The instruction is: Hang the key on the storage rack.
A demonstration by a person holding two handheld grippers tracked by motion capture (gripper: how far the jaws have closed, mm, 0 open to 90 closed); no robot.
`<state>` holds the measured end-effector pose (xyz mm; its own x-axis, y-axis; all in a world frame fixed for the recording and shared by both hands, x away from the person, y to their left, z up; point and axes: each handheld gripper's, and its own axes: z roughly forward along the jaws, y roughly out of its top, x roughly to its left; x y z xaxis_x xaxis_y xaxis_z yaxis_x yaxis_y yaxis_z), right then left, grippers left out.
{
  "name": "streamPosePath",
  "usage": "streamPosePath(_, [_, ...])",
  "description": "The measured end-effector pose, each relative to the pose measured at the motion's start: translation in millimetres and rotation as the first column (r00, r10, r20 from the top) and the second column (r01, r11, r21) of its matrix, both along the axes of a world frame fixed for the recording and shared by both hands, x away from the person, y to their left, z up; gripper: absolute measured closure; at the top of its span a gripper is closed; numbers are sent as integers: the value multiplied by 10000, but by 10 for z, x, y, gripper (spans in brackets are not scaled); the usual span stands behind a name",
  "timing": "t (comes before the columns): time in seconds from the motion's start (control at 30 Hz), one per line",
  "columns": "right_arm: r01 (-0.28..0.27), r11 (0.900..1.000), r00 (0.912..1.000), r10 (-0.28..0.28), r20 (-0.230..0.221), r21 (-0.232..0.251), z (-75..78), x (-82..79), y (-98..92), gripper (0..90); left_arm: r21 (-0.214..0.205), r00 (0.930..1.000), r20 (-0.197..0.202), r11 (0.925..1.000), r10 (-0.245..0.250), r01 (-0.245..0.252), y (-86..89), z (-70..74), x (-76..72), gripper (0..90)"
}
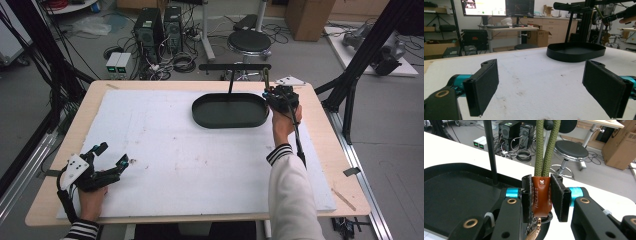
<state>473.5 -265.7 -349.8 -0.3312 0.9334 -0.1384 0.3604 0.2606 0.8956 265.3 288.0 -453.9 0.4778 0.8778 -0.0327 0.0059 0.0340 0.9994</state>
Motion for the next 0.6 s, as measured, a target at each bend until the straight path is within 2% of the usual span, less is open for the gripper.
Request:
streamPosePath(0.13, [28, 10000, 10000, -27, -47, 80, -22, 27, -9, 723, -7, 10000, 2, 10000, 0, 0, -2, 0, 0, 141])
streamPosePath(0.3, [202, 9989, 9995, -191, -261, 424, -68, 72, -23, 722, -1, 10000, 1, 10000, -2, 2, 0, 0, 0, 141])
streamPosePath(0.6, [386, 9974, 9990, -373, -237, 606, -124, 134, -6, 722, -7, 10000, 4, 10000, -1, 1, -1, 0, 0, 141])
